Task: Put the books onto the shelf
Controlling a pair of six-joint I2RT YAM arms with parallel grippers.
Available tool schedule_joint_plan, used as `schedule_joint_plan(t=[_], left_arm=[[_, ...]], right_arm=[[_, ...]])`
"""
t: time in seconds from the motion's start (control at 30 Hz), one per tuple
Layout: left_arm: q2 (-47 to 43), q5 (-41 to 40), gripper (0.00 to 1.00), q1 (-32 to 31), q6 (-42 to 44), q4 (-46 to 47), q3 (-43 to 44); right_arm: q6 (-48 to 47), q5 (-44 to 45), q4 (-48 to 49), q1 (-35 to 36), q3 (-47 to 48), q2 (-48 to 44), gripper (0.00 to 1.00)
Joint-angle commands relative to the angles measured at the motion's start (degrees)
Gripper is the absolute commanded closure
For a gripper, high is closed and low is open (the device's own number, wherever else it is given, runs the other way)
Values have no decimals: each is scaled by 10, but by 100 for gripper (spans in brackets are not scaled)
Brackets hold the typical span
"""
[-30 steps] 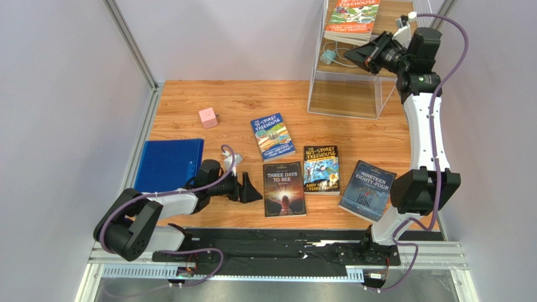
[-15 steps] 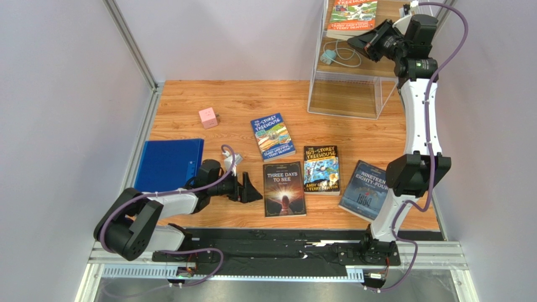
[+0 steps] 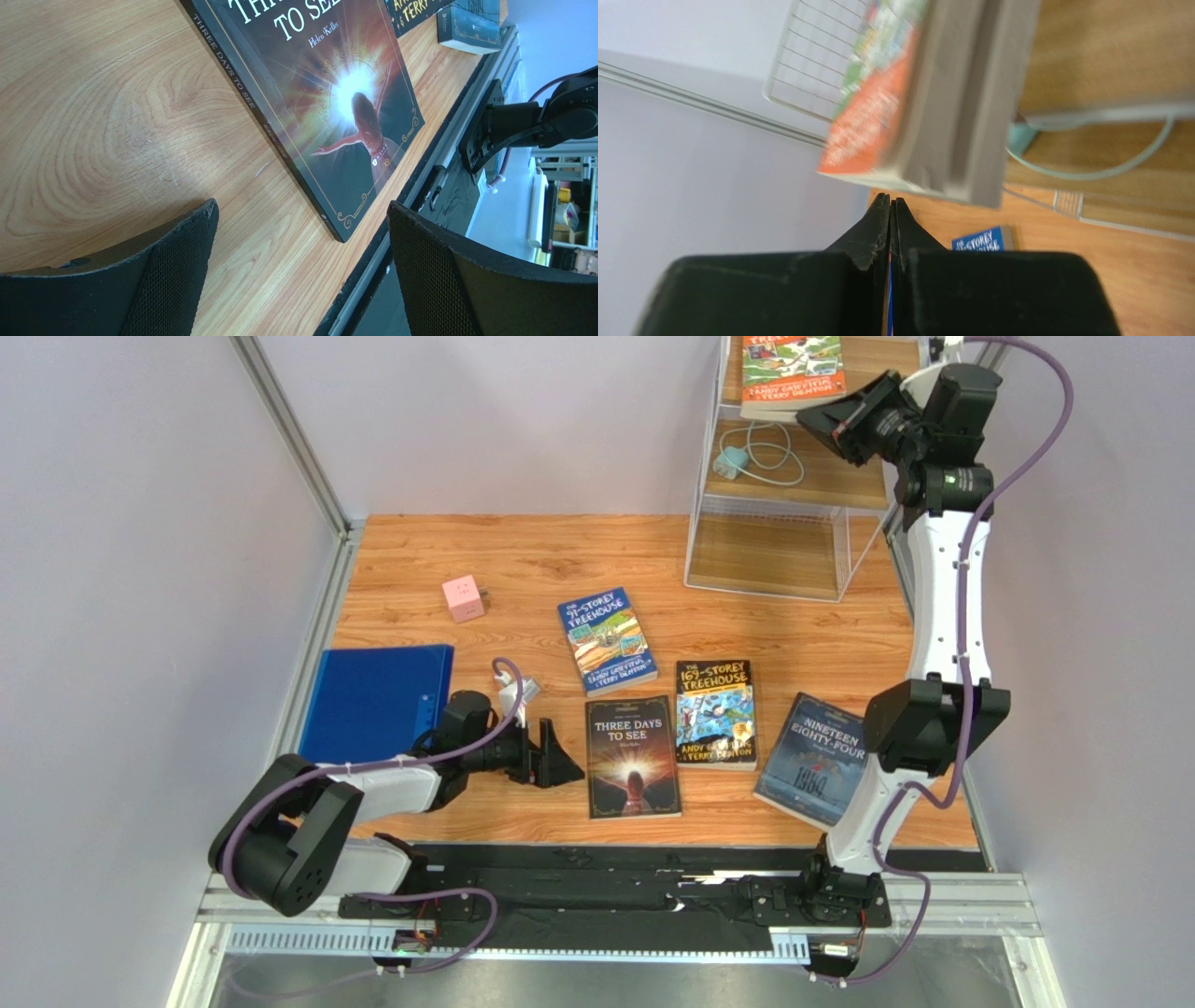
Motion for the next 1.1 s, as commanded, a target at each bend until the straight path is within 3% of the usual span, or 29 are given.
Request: schedule_joint_plan(t=[0.0, 0.1, 0.13, 0.17, 0.2, 0.23, 0.27, 0.3, 0.33, 0.37, 0.5, 0.6, 0.63, 0.73, 1.07], left_arm=[[-27, 10, 8, -4, 13, -2, 15], [-85, -30, 7, -4, 12, -60, 23], [-116, -57, 7, -4, 4, -76, 25], [-130, -75, 8, -4, 0, -122, 34], [-140, -93, 9, -4, -2, -149, 41], [-156, -109, 17, -4, -2, -169, 48], [-160, -115, 22, -5, -6, -203, 59], [-162, -124, 32, -5, -10, -220, 65], [-160, -134, 51, -5, -14, -235, 72], [-157, -132, 55, -6, -15, -246, 80], [-118, -188, 62, -15, -22, -324, 113], [-75, -197, 67, -19, -36, -349, 128], [-56, -193, 80, -20, -42, -344, 129], [-9, -194, 100, -33, -52, -327, 137], [104, -231, 100, -88, -69, -380, 251]], right_arm=[[-19, -13, 52, 1, -133, -103, 99], [-68, 10, 60, 17, -307, -227, 91], [-83, 17, 61, 34, -350, -256, 79], [-116, 33, 53, 45, -431, -283, 57], [-129, 61, 43, 58, -468, -336, 50], [-141, 75, 36, 78, -503, -357, 43], [-152, 86, 35, 102, -582, -382, 29], [-156, 86, 47, 115, -618, -398, 25], [-153, 88, 52, 136, -660, -430, 20], [-149, 87, 64, 146, -696, -442, 16], [-136, 82, 93, 191, -845, -461, 13], [-143, 95, 99, 209, -896, -470, 11], [-130, 89, 117, 211, -941, -474, 10], [-118, 80, 160, 223, -990, -482, 9], [-80, 92, 250, 294, -1034, -409, 8]])
